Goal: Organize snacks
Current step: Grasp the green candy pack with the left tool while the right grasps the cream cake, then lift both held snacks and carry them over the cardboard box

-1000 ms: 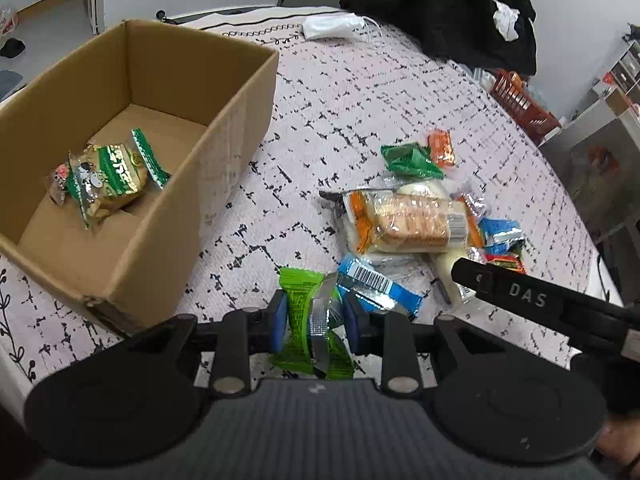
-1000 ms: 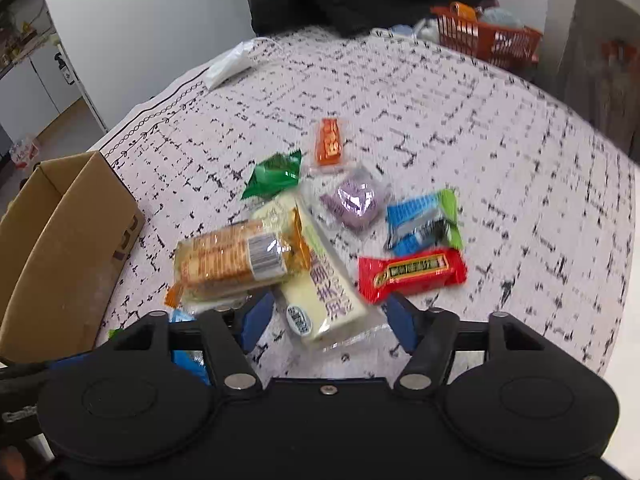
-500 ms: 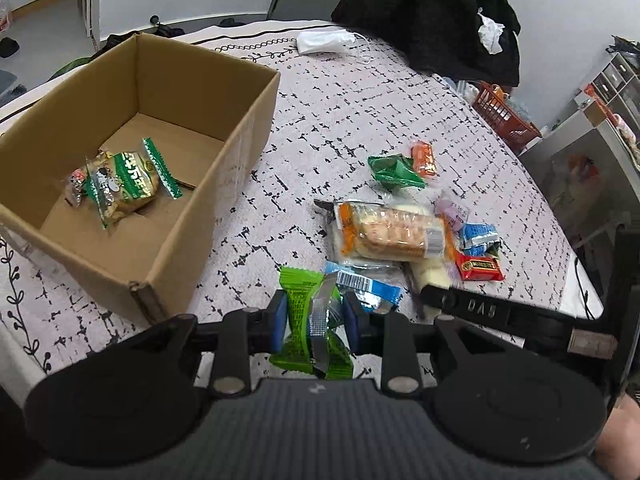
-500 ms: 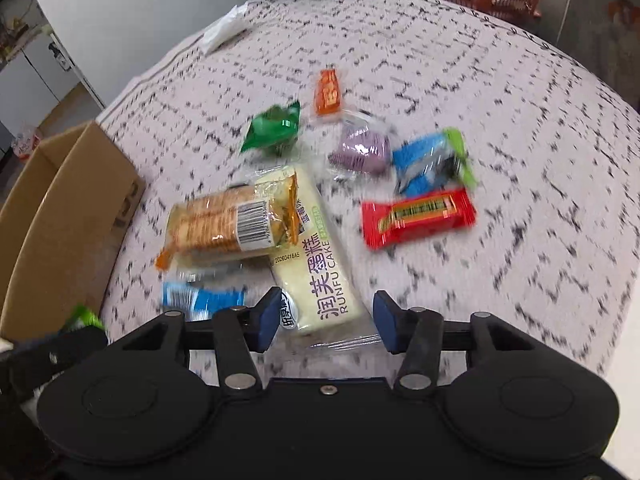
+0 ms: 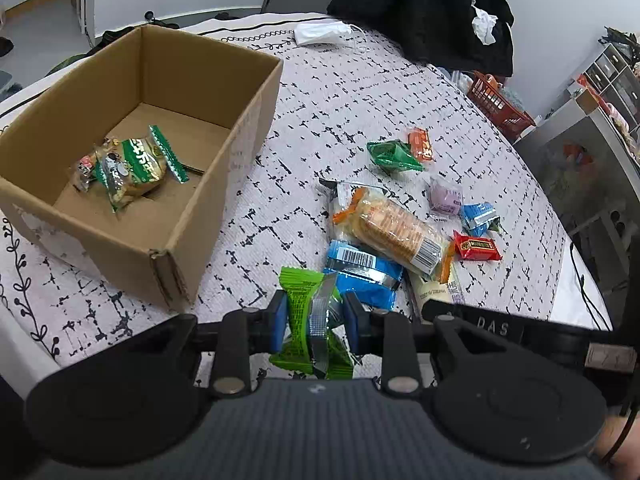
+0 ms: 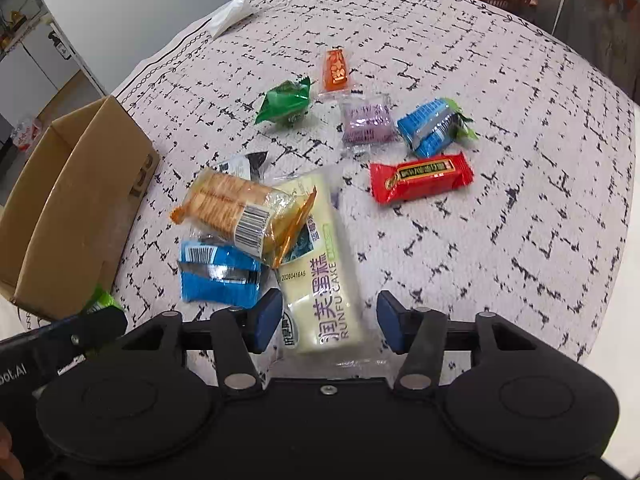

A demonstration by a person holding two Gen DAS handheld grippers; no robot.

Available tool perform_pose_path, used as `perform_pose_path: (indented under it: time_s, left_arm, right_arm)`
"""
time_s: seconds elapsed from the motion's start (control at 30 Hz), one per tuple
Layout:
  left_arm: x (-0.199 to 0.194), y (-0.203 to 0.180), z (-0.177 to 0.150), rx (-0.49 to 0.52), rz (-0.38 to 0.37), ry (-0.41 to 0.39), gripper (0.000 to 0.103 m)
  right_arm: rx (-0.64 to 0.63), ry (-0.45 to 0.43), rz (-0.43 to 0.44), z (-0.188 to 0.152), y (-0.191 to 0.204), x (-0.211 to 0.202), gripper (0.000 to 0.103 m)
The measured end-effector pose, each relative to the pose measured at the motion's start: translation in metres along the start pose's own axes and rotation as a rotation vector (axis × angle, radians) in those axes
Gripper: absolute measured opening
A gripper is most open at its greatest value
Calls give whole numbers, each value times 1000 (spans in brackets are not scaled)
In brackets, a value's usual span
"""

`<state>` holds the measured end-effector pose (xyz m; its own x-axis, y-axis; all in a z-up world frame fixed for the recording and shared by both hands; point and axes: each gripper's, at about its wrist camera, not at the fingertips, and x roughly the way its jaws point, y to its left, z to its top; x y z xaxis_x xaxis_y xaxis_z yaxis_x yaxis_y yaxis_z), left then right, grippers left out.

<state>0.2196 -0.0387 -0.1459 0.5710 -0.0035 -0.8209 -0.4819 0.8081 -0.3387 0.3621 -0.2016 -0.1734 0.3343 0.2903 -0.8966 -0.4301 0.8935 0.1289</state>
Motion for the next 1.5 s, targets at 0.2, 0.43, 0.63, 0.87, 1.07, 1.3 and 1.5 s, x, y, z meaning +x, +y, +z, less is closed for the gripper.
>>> perform_pose_path:
  time_s: [0.2,0.43,0.63,0.87,1.07,1.3,1.5]
  left_arm:
    - [8,0,0,0,3,15,29]
    - [11,0,0,2,9,20,29]
    - [7,-1,0,12,8,12,28]
    - [-8,-7,0,34,-2,-15,28]
    - [-26,-12,2,56,-9,-51,28]
    - [-51,-9,11,67,-5,-103,28]
    - [-71,1,22,57,13,-147,28]
  right_arm:
    - [-29,1,-12,3,5,9,58]
    - [-80,3,-59,5,12,19,63]
    - [-57,-5,-27,1,8,11,35]
    - [12,-73,-24,-3,-2,-12,34]
    - [52,-149,5,-3,-5,-33,33]
    - [45,-206,63,-1,12,-52,33]
    - [17,-243,121,2,36,-65,33]
